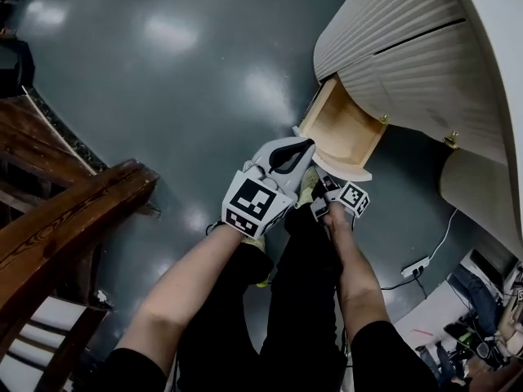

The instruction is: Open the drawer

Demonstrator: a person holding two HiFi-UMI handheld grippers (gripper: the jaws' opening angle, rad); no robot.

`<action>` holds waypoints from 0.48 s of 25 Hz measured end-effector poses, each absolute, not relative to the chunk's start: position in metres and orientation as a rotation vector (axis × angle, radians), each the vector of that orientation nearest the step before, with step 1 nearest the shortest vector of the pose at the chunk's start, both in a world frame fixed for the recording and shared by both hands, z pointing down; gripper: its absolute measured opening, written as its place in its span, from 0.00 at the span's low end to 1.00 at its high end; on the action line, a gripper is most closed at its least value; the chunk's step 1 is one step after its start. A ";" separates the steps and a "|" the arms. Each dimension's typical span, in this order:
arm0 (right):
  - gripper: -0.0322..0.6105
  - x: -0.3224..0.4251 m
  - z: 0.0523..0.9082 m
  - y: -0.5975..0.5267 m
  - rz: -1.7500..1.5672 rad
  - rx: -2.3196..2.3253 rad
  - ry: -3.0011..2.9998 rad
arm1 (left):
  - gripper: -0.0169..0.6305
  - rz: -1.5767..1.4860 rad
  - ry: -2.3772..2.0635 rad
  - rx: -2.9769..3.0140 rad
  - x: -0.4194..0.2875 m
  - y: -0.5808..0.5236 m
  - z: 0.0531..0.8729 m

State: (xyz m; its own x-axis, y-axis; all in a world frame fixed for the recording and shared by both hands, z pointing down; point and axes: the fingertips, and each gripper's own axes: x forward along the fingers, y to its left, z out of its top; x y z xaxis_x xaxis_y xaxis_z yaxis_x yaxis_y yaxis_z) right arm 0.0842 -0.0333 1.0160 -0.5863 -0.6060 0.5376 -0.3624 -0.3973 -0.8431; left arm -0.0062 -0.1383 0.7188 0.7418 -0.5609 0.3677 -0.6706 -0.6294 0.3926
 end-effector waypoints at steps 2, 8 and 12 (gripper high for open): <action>0.21 0.080 1.017 -0.025 -2.119 -1.344 1.594 | 0.04 0.300 -0.928 2.423 -0.009 -0.132 0.717; 0.21 0.070 1.017 -0.006 -2.138 -1.375 1.554 | 0.04 0.342 -0.913 2.407 -0.013 -0.109 0.712; 0.21 0.070 1.019 -0.003 -2.131 -1.420 1.533 | 0.04 0.362 -0.913 2.391 -0.014 -0.097 0.712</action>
